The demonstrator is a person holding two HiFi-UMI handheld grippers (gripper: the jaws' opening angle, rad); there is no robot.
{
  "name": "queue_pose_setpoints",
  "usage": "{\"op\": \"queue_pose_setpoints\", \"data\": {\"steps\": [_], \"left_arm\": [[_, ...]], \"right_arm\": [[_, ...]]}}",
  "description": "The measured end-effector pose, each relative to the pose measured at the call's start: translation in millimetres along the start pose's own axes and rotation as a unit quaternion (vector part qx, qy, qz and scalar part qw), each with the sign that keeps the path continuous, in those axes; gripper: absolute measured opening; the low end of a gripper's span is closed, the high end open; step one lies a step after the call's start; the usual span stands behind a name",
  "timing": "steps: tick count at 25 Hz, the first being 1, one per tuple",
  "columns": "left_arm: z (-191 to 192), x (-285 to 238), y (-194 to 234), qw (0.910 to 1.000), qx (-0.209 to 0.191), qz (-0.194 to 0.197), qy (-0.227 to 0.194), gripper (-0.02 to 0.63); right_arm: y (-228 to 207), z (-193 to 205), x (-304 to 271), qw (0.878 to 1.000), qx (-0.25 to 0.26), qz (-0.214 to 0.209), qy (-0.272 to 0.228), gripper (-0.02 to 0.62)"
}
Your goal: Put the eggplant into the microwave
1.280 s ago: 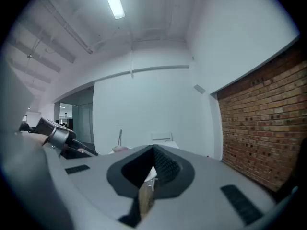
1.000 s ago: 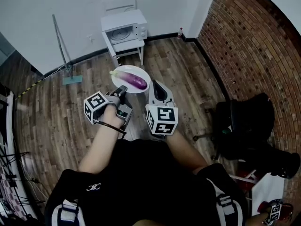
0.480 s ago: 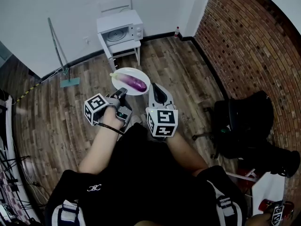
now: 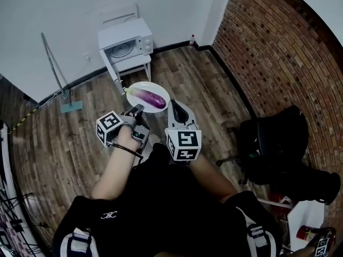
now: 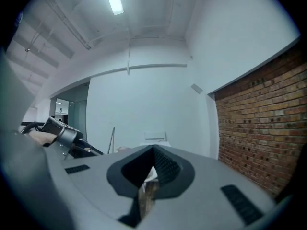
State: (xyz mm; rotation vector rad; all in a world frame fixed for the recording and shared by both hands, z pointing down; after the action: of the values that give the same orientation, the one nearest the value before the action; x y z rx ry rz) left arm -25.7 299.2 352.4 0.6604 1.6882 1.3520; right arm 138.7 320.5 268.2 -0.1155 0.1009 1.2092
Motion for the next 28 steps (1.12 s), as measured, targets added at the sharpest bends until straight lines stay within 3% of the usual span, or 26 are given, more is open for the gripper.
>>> {"op": "queue_pose_setpoints", "data": {"steps": [15,28], "left_arm": [[-78.7,-107.7,-32.4,0.9996,0.018,-0.020,0.010,0.018],[-154.5,-198.1,-60.8,0.9999,0.015,0.001,0.001,0.018]], "right_arm": [[-34.7,-21.5,-137.7,0.999,0.002,-0.004,0.037,0.005],[-63.4,-44.2,-252.2,0.999,0.033,-0.017,0.035,0.005]]}}
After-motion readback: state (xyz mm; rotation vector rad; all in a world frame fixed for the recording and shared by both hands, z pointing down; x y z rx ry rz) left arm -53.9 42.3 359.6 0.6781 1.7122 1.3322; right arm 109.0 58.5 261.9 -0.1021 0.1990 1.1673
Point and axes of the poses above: the fingertips, and each gripper's own axes: x backward along the fingers, y to its left, z out of its underside, the point moved 5 cm from there along x, backward along the fingers, and after that the axes turned 1 degree about x, right-handed, at the moved point
